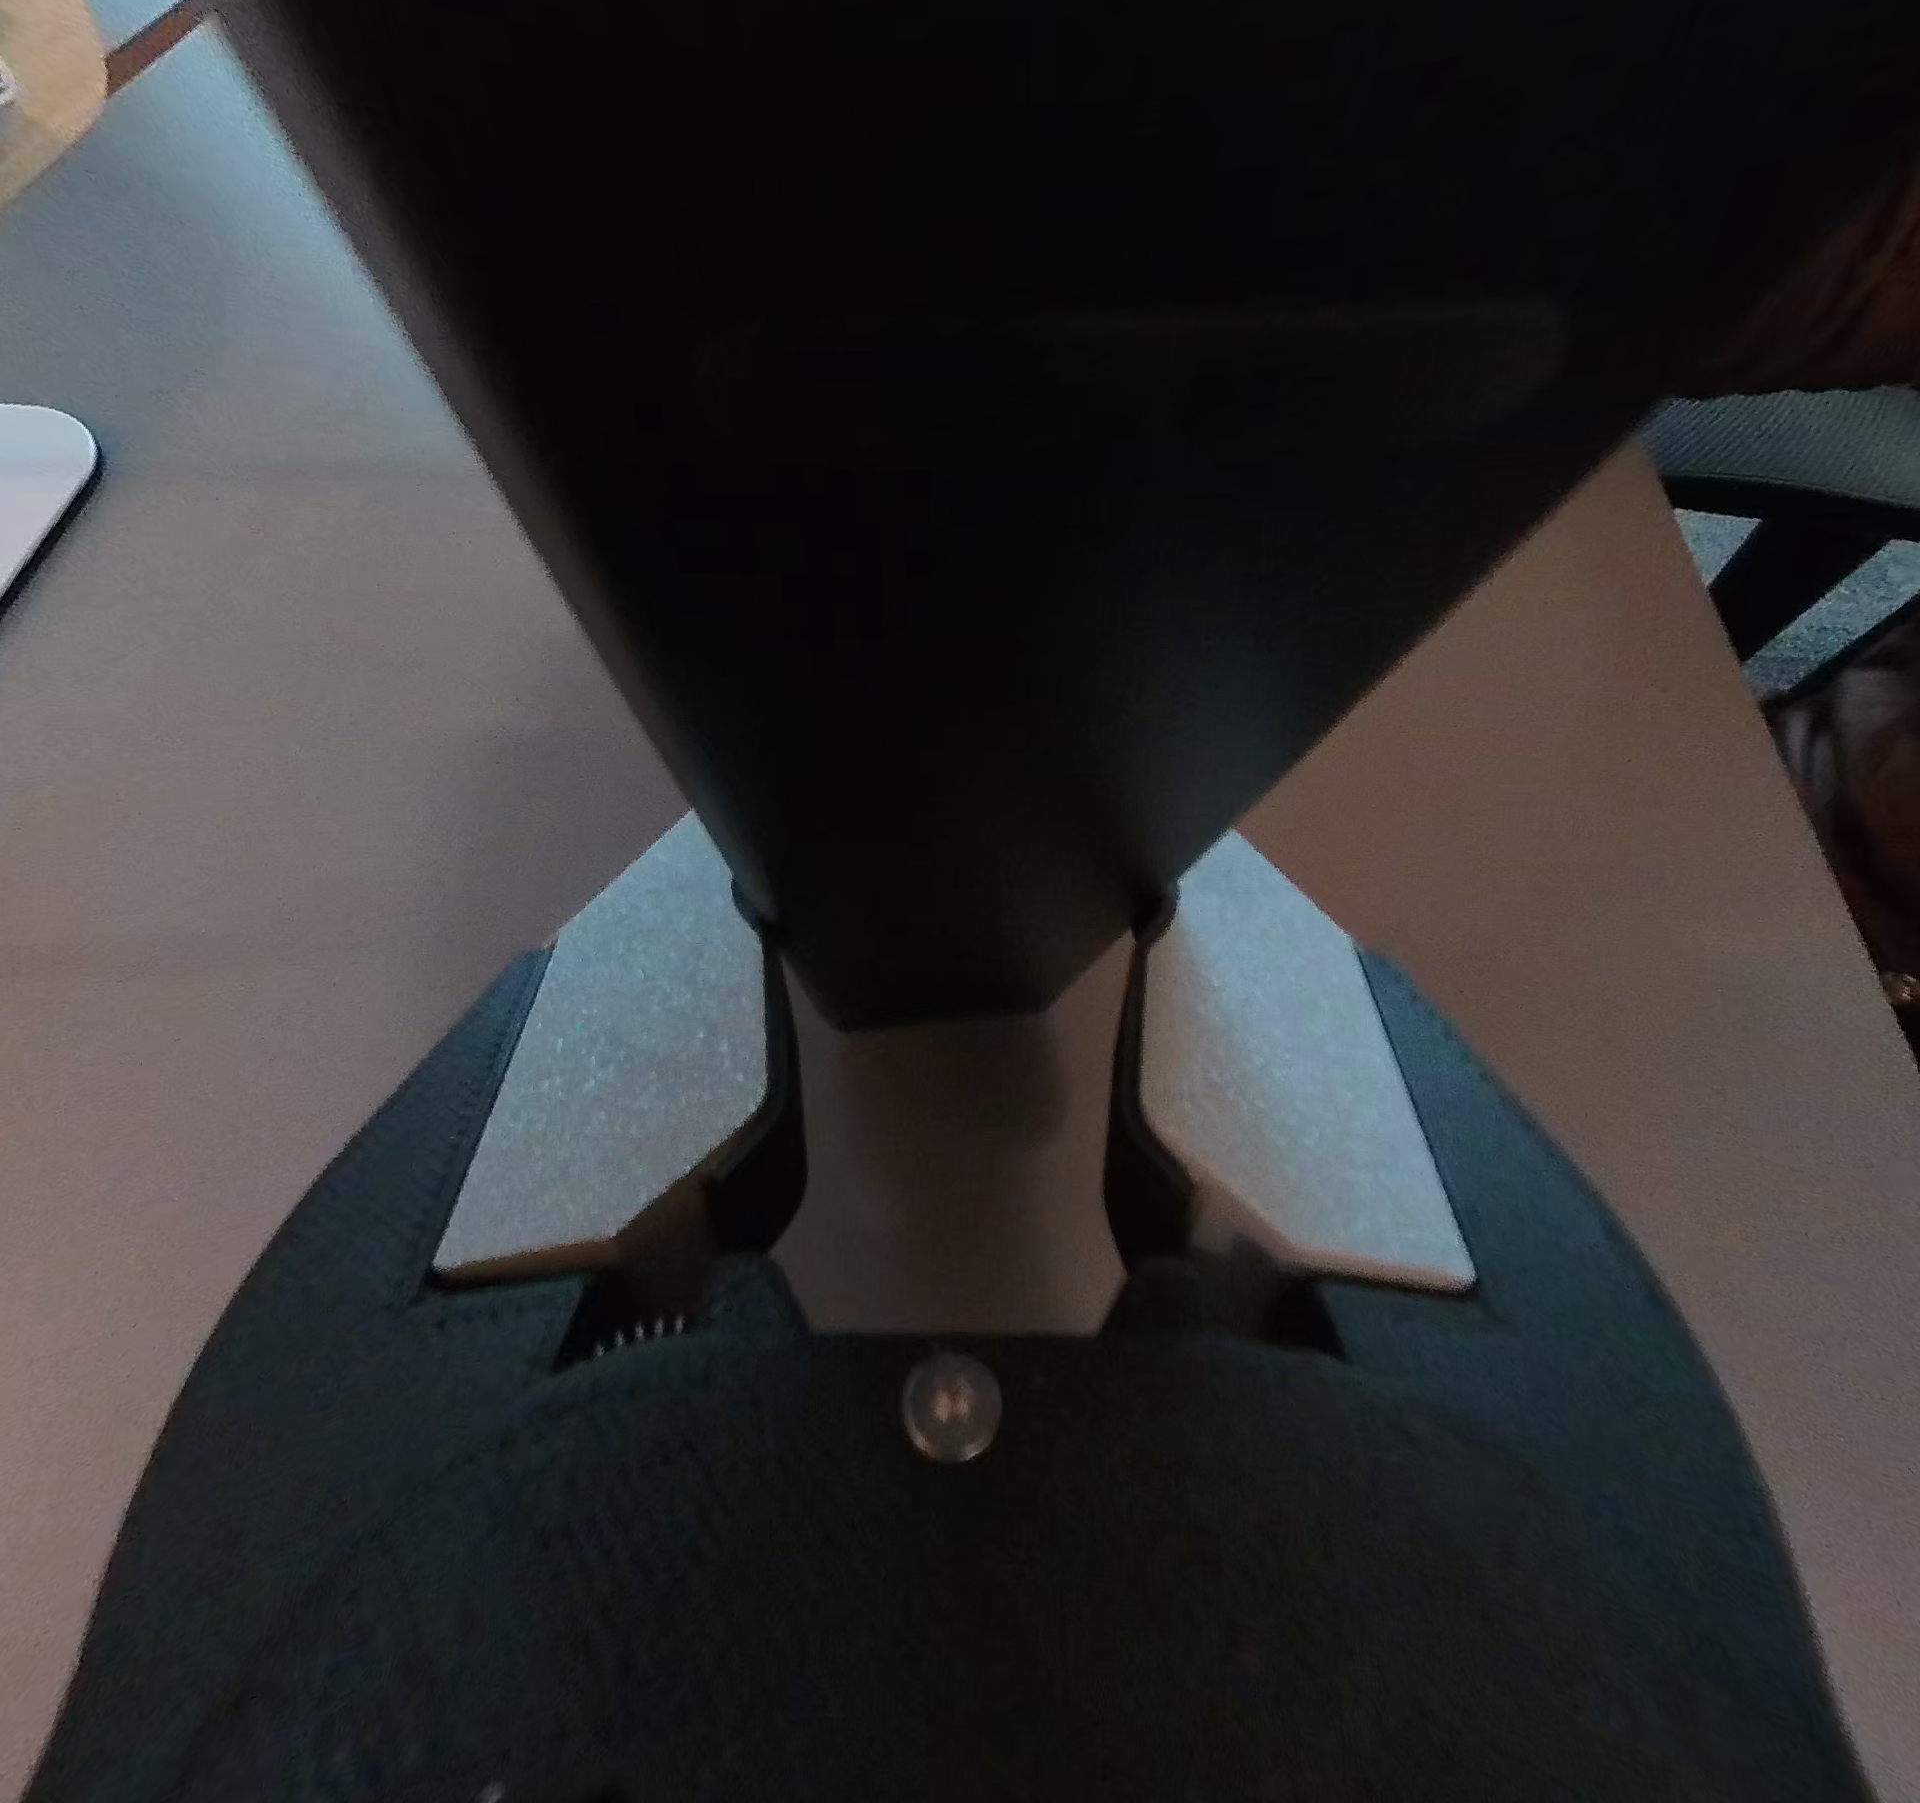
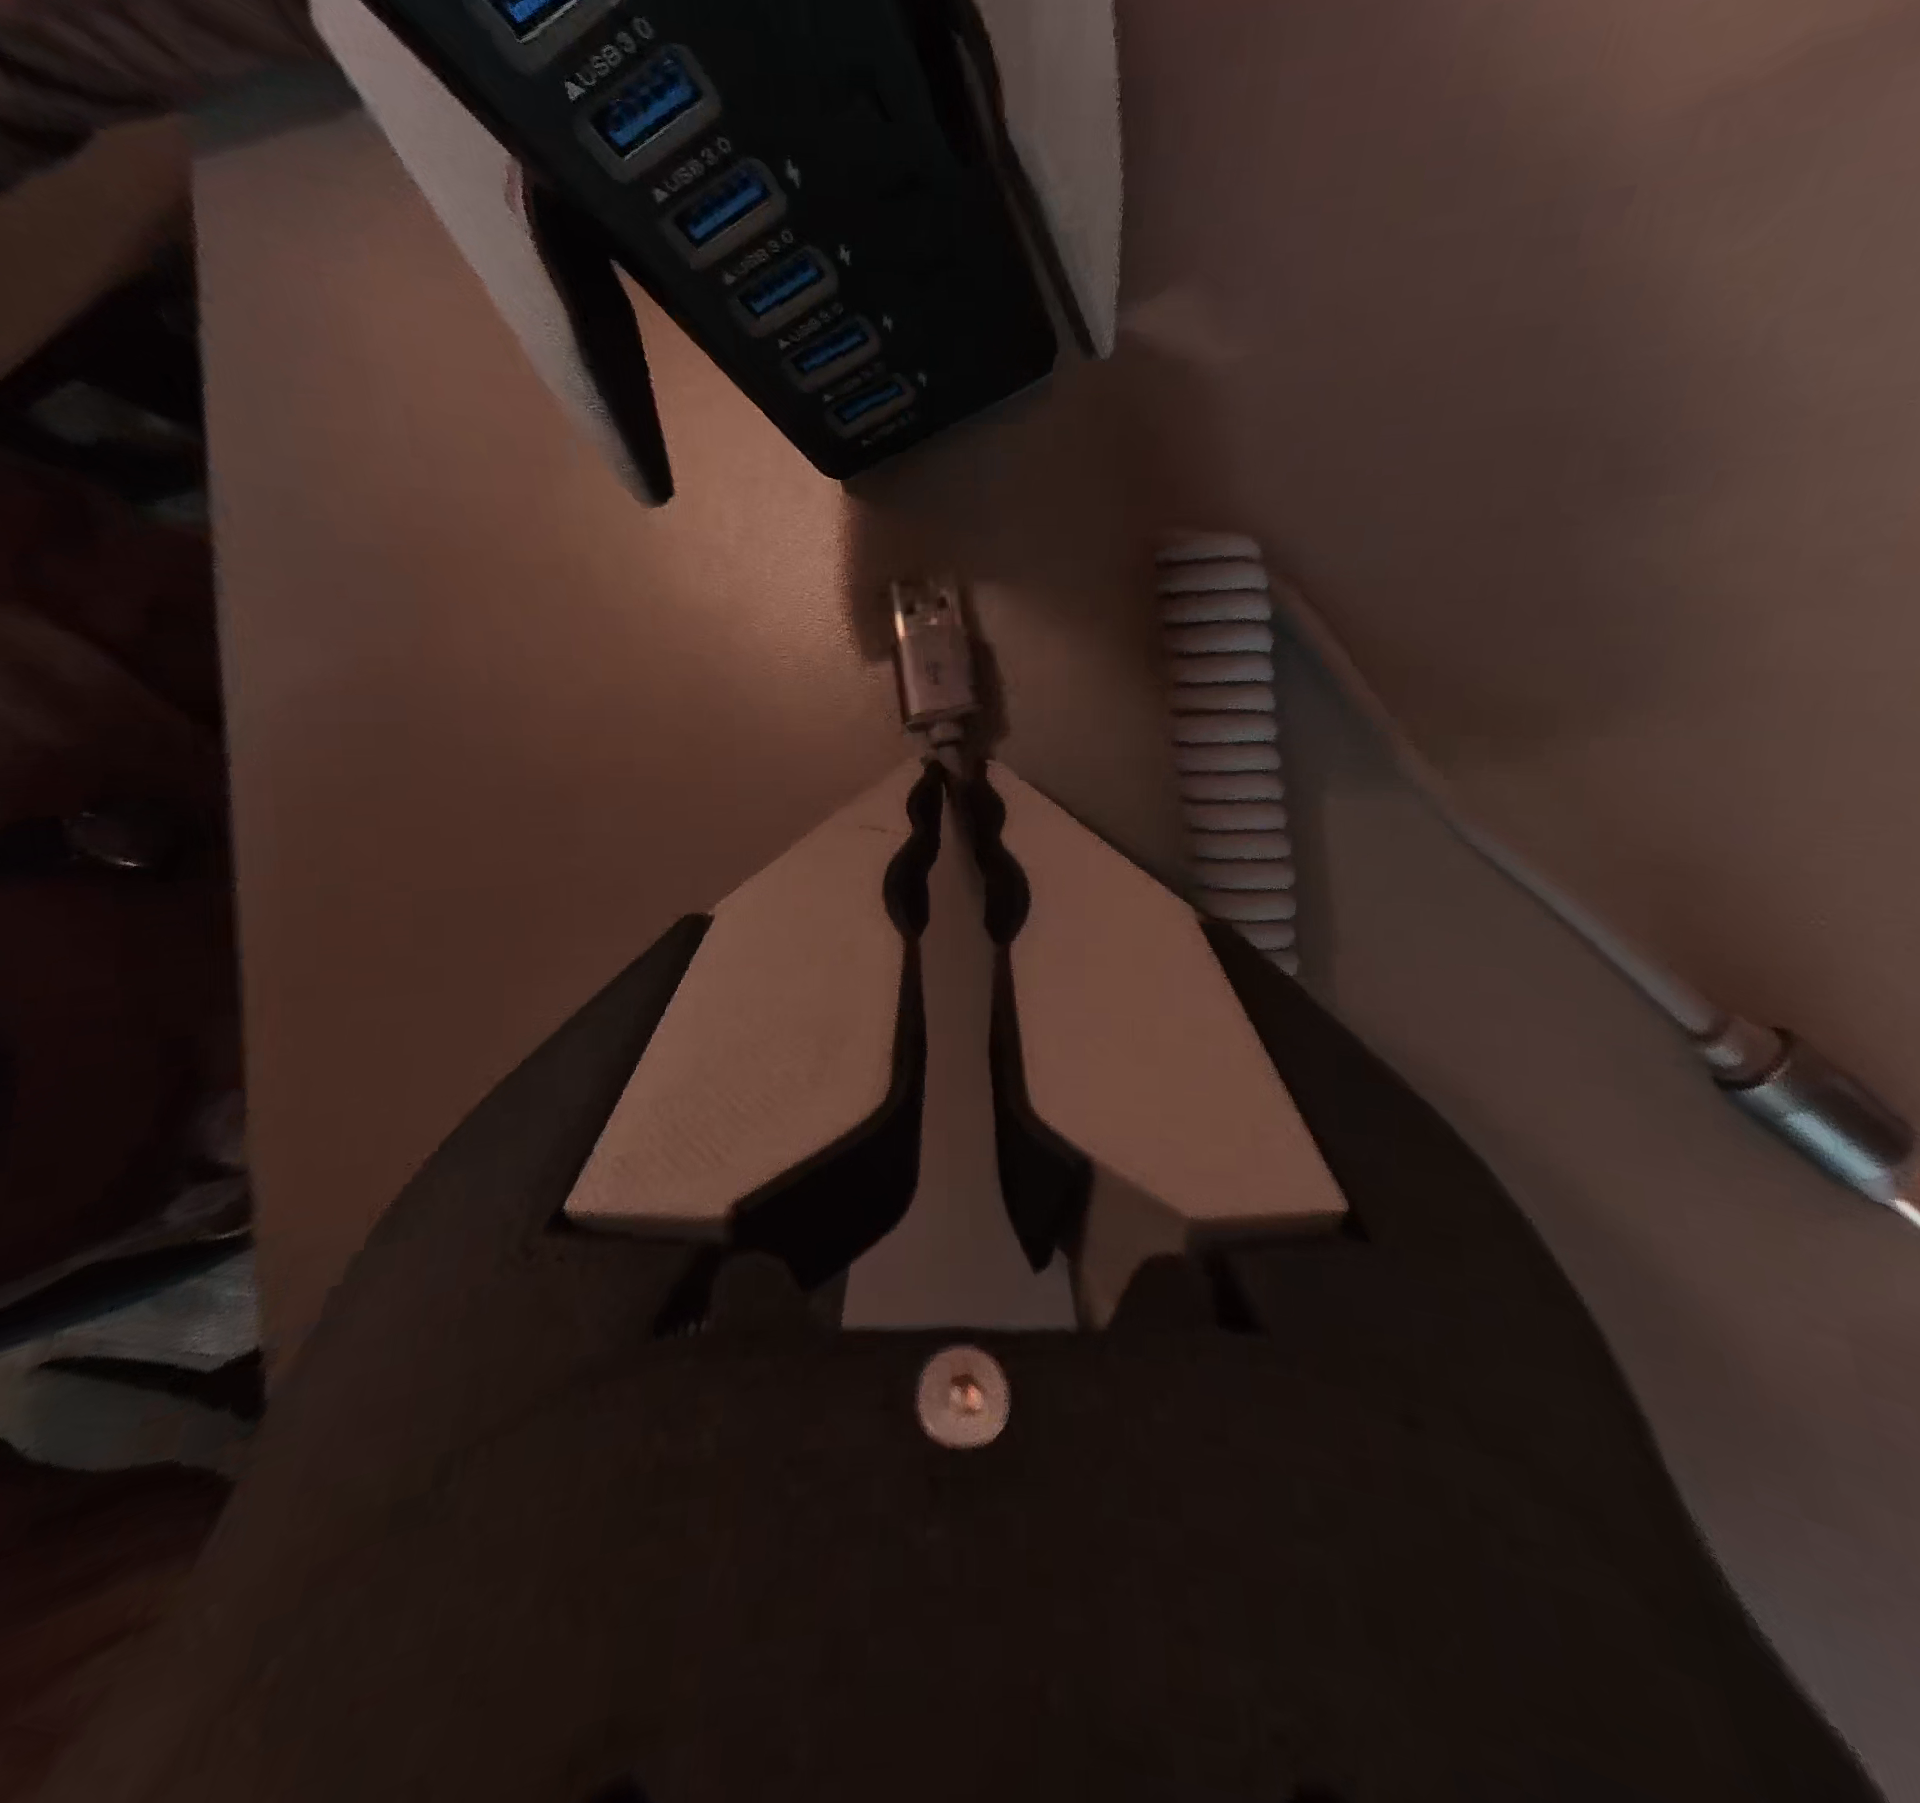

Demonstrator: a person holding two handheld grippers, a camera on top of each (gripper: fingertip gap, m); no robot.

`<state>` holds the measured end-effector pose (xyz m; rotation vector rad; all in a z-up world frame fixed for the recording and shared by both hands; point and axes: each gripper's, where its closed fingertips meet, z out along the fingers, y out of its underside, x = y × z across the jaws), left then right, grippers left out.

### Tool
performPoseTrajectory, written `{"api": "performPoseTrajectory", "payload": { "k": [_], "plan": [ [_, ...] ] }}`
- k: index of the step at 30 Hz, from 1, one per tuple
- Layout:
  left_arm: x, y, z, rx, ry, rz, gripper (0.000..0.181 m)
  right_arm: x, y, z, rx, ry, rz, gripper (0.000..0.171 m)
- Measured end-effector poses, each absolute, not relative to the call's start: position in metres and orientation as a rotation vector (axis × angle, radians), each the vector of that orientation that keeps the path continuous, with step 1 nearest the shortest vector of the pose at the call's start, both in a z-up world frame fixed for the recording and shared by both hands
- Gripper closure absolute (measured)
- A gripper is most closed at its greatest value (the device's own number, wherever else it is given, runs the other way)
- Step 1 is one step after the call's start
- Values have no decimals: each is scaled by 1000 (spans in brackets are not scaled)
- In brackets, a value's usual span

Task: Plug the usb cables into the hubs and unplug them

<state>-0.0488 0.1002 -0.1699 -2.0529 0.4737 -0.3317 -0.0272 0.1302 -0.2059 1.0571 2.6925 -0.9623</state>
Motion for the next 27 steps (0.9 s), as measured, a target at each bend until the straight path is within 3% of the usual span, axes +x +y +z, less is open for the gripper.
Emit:
{"api": "performPoseTrajectory", "payload": {
  "k": [16, 27],
  "plan": [
    [-50, 97, -151, -1931, 445, -403, 114, -48, 114, -149, 865, 2942, -1368, 171],
    [-41, 93, -143, -1862, 501, -442, 114, -36, 96, -129, 719, 2999, -1426, 171]
  ]
}}
